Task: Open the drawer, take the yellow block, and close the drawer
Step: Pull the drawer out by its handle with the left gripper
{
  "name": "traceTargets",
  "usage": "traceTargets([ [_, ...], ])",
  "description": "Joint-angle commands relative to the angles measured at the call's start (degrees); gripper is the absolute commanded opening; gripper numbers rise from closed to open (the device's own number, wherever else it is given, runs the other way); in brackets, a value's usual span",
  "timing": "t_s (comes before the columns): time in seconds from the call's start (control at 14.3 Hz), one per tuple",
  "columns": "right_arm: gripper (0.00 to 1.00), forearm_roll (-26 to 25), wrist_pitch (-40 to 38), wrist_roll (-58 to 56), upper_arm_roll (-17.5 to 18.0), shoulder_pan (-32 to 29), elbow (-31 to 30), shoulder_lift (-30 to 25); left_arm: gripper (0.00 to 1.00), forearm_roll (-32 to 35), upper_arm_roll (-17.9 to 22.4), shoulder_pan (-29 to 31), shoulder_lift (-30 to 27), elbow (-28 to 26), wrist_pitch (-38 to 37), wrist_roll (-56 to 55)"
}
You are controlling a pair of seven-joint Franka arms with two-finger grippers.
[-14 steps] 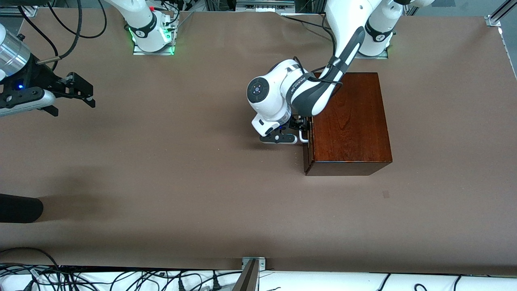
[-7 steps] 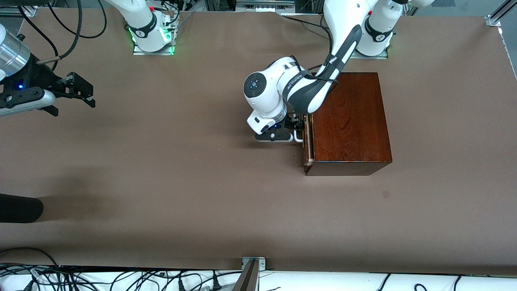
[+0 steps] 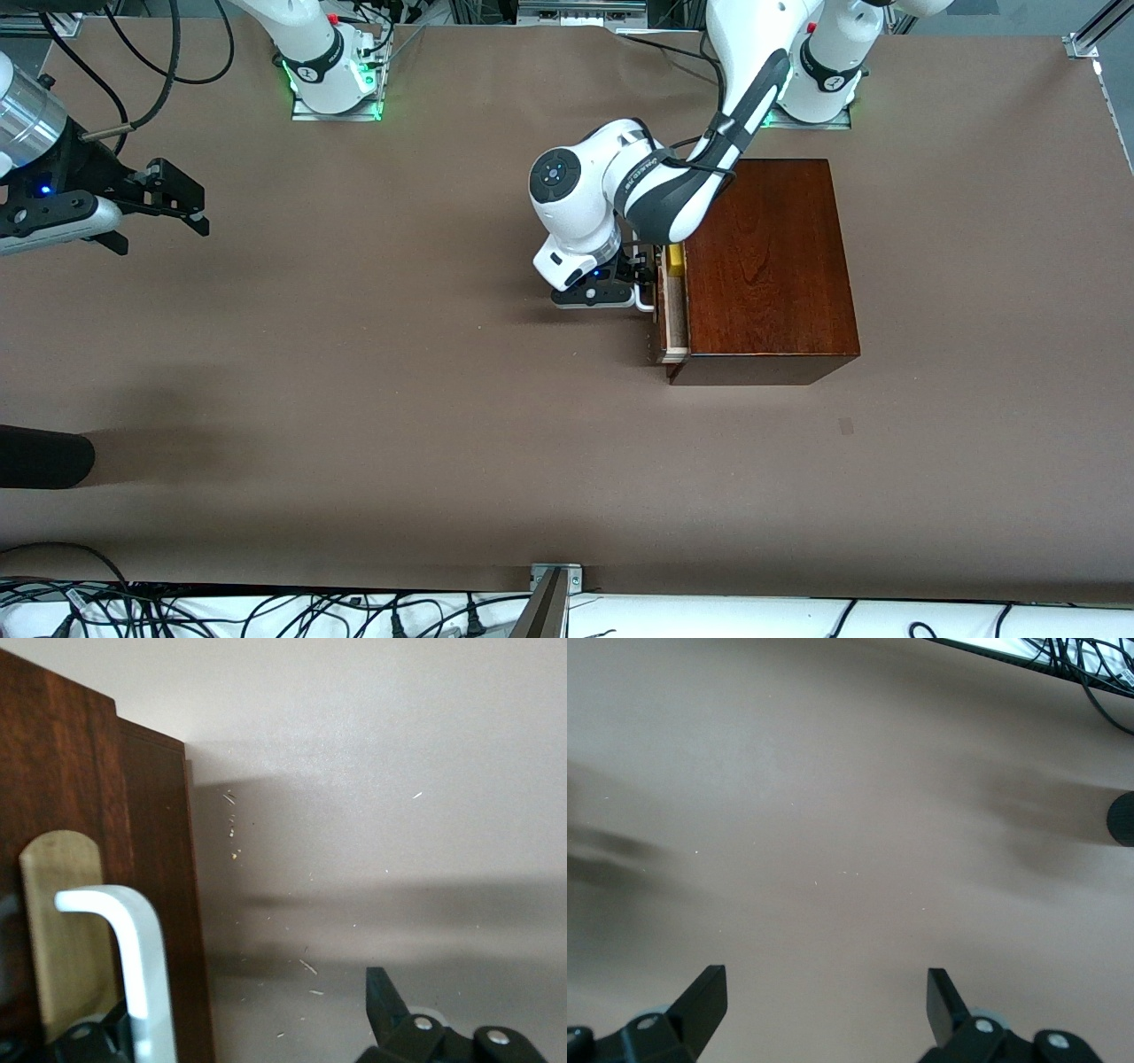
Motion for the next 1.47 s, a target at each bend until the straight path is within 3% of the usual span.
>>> traceTargets([
  [0.0,1.0,-0.41,-0.86,0.37,0.31,-0.24,1.22,0.23,1.0,-2.06,-0.12,-0.51,-1.42,0.09,0.16,2.99],
  [0.14,1.0,-0.5,-0.86,0.46,0.31,-0.24,1.22,0.32,1.0,-2.06,-0.29,-0.69,-0.1,0.18,4.9,0.9],
  [0.49,1.0,-0.5,-0.86,0.46,0.31,-0.24,1.14,0.32,1.0,-6.09,-0.29,-1.04,0.07,2.81,5.27,-0.08],
  [1.4,1.0,-0.76,-1.03,0.2,0.31,-0.24,0.96,0.75,1.0,-6.98,-0.29,-3.23,2.01,3.77,11.95,-4.29],
])
